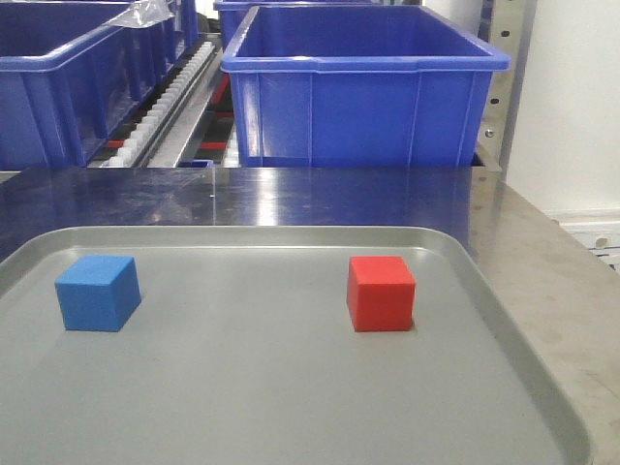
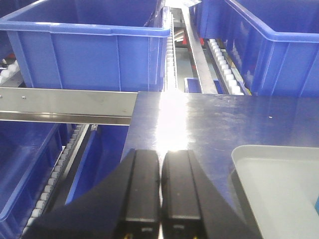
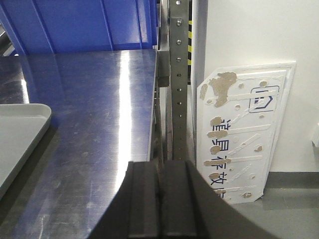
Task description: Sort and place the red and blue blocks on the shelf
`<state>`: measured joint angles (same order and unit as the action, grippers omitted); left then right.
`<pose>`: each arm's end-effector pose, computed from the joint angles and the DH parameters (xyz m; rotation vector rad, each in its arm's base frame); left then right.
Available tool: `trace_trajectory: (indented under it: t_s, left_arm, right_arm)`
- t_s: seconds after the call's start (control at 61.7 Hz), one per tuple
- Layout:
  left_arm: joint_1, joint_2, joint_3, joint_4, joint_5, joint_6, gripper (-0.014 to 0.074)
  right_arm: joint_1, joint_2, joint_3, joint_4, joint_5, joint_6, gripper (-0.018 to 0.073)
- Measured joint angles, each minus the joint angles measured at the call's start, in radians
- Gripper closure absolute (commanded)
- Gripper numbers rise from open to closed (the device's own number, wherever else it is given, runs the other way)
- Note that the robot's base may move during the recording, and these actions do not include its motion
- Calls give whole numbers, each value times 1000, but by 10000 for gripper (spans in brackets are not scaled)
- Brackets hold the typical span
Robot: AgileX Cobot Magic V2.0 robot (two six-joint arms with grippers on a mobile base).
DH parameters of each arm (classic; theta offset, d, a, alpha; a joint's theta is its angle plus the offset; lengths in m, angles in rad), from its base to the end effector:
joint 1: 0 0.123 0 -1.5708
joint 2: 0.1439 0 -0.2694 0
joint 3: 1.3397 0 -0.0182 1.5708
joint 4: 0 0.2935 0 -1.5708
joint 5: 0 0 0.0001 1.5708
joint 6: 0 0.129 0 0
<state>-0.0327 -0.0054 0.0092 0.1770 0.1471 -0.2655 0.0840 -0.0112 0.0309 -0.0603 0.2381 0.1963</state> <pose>0.1529 -0.0017 0.1948 -0.0669 1.6313 -0.0734 0.1513 0.0109 0.1747 0.0572 1.7424 0.1502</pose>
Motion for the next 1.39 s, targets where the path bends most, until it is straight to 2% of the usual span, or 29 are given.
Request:
trace_trajectory:
  t_s: [1.394]
  left_arm:
    - [0,0,0,0,0,0,473]
  right_arm:
    - [0,0,0,0,0,0,503]
